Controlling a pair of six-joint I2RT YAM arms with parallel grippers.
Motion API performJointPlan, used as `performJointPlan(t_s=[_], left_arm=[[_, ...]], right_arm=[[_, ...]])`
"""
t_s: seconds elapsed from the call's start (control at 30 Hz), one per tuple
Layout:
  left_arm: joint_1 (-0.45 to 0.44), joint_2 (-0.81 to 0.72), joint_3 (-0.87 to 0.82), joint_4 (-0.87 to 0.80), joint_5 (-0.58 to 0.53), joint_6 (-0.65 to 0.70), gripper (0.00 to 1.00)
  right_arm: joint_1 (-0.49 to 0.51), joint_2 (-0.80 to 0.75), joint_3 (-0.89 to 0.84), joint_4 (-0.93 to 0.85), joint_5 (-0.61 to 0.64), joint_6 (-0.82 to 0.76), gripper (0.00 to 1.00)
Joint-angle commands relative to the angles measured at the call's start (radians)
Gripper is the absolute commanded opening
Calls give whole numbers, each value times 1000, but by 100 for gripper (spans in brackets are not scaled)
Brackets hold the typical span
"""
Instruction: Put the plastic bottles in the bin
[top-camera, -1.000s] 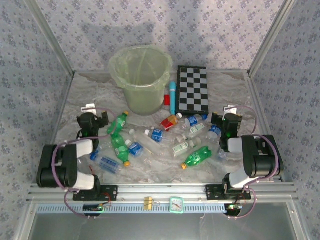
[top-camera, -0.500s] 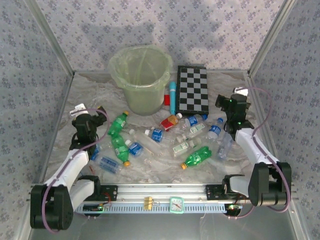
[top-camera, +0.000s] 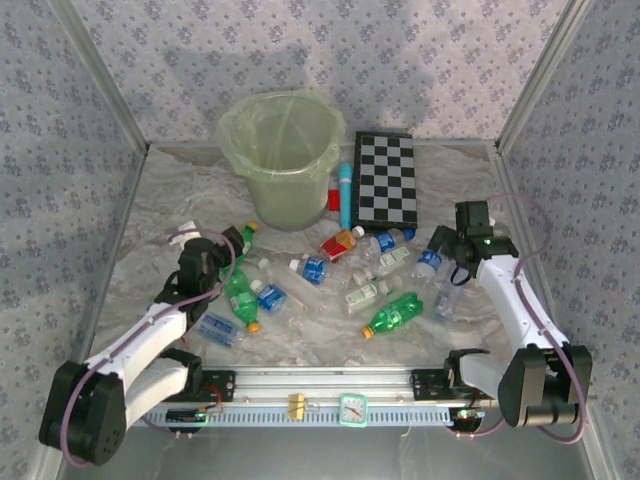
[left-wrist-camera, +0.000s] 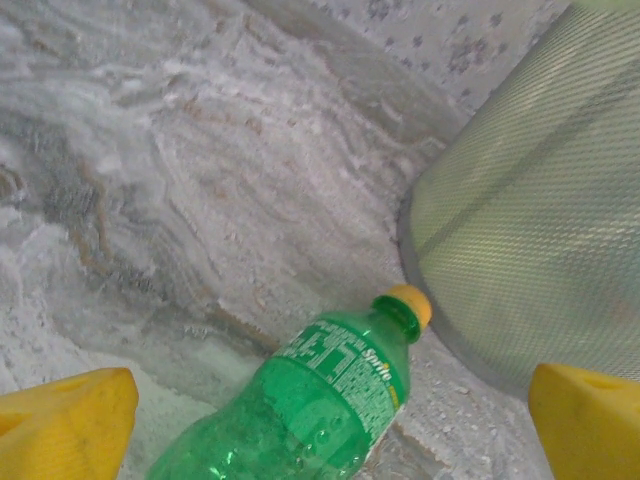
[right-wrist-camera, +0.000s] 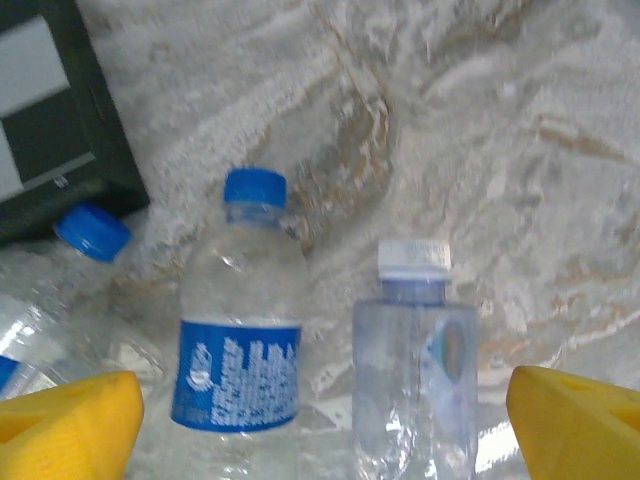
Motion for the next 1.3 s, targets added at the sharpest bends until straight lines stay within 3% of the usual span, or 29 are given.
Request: performJointPlan(t_s=[0.0, 0.27, 0.43, 0.77, 0.9, 1.03, 1.27], left_arm=[[-10, 55, 40, 55, -59, -72, 100], [-20, 135, 72, 57, -50, -100, 100], [-22, 104, 65, 15, -62, -103, 100], [-23, 39, 46, -27, -109, -113, 100], [-23, 38, 45, -36, -118, -123, 100], [-19, 37, 46, -51, -130, -132, 100], [51, 7, 40, -71, -98, -138, 100]], right_arm=[[0, -12, -74, -73, -35, 65, 94], [-40, 11, -207, 35, -51, 106, 83], [-90, 53, -254, 121, -112, 118, 78], [-108, 127, -268, 206, -93, 112, 68], [-108, 139, -279, 220, -98, 115, 60], [-108, 99, -264, 194, -102, 109, 49], [-108, -66, -128, 102, -100, 37, 42]])
